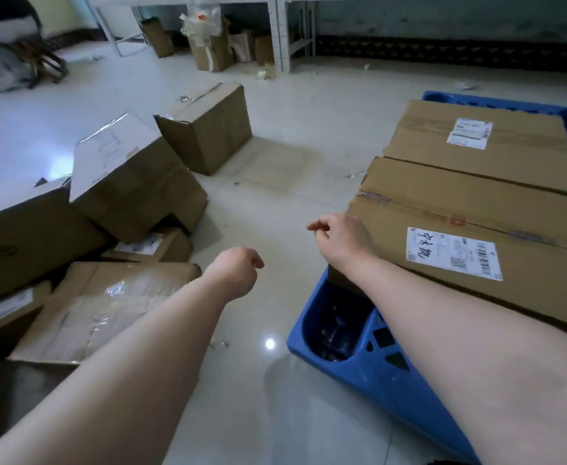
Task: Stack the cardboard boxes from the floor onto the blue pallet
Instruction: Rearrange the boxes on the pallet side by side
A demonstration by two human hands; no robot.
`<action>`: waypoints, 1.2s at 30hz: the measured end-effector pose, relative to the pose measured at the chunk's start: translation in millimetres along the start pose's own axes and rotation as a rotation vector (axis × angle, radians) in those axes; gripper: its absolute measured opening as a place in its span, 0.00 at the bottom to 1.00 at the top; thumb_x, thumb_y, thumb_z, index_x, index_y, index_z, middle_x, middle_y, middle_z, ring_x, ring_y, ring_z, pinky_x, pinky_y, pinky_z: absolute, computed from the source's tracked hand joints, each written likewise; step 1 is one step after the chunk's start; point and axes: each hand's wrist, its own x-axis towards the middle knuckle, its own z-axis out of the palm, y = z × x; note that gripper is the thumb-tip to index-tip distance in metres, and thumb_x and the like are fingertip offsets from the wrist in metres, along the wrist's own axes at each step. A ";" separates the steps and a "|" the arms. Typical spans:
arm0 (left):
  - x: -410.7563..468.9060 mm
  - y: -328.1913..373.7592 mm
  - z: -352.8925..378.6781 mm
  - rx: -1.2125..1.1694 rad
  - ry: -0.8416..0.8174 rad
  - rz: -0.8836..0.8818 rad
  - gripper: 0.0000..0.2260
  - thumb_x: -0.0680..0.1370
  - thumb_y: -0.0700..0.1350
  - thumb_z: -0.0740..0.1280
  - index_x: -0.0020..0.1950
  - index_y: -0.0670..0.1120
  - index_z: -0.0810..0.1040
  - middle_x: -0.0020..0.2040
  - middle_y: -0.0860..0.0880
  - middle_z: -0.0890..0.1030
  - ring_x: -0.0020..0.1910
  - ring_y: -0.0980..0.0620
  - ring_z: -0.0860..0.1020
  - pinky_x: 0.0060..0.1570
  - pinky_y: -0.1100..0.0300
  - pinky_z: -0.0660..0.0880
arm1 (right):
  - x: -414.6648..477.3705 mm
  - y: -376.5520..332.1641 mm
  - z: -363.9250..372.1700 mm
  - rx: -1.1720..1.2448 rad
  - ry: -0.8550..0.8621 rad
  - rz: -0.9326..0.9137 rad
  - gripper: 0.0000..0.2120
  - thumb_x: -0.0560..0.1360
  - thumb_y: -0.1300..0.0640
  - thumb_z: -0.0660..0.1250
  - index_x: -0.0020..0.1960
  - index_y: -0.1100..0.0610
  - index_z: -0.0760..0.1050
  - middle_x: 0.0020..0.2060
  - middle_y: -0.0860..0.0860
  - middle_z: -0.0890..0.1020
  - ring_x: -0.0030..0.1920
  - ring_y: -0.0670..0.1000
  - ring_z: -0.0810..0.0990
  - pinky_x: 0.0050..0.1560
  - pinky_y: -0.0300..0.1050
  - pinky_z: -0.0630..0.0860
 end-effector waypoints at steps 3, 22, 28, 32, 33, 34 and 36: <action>-19.4 -35.8 0.6 0.009 -0.101 -0.042 0.19 0.78 0.35 0.56 0.62 0.48 0.79 0.62 0.47 0.78 0.62 0.47 0.76 0.59 0.60 0.72 | -4.0 -28.4 32.2 0.018 -0.100 -0.050 0.11 0.78 0.55 0.62 0.55 0.49 0.82 0.54 0.47 0.84 0.57 0.50 0.80 0.57 0.43 0.76; -120.5 -225.7 0.5 -0.164 -0.061 -0.399 0.20 0.80 0.34 0.56 0.69 0.45 0.73 0.67 0.43 0.74 0.65 0.44 0.74 0.64 0.53 0.73 | -52.6 -182.3 184.7 0.097 -0.379 -0.195 0.10 0.74 0.58 0.66 0.47 0.46 0.84 0.50 0.46 0.85 0.53 0.50 0.81 0.56 0.44 0.77; -151.7 -278.2 15.7 -0.185 -0.021 -0.460 0.19 0.79 0.35 0.57 0.68 0.46 0.74 0.63 0.44 0.76 0.61 0.45 0.75 0.59 0.53 0.75 | -72.5 -215.9 219.9 0.124 -0.438 -0.222 0.09 0.76 0.58 0.67 0.48 0.48 0.84 0.50 0.46 0.85 0.52 0.48 0.81 0.57 0.43 0.77; -166.0 -308.4 22.6 -0.208 0.056 -0.507 0.19 0.79 0.36 0.58 0.68 0.48 0.73 0.63 0.45 0.76 0.62 0.46 0.75 0.60 0.53 0.75 | -84.2 -238.5 243.9 0.193 -0.508 -0.223 0.08 0.76 0.59 0.68 0.50 0.48 0.83 0.49 0.46 0.84 0.51 0.47 0.81 0.57 0.47 0.78; -168.5 -315.2 24.1 -0.216 0.076 -0.522 0.19 0.79 0.37 0.58 0.68 0.48 0.73 0.63 0.46 0.77 0.61 0.46 0.75 0.60 0.52 0.75 | -86.6 -242.7 251.0 0.207 -0.541 -0.219 0.08 0.76 0.59 0.68 0.49 0.48 0.83 0.49 0.46 0.85 0.51 0.47 0.81 0.57 0.48 0.78; -171.3 -321.8 26.1 -0.224 0.096 -0.537 0.18 0.80 0.37 0.57 0.68 0.48 0.73 0.63 0.46 0.77 0.61 0.46 0.75 0.60 0.52 0.75 | -89.0 -246.1 257.8 0.217 -0.575 -0.211 0.08 0.76 0.60 0.68 0.49 0.49 0.83 0.49 0.47 0.85 0.52 0.48 0.81 0.57 0.49 0.78; -176.2 -334.3 30.5 -0.225 0.118 -0.559 0.17 0.80 0.39 0.57 0.67 0.48 0.74 0.63 0.46 0.77 0.61 0.46 0.75 0.60 0.54 0.74 | -93.7 -251.9 268.2 0.215 -0.627 -0.202 0.08 0.76 0.60 0.68 0.49 0.49 0.83 0.49 0.48 0.85 0.52 0.49 0.81 0.58 0.50 0.78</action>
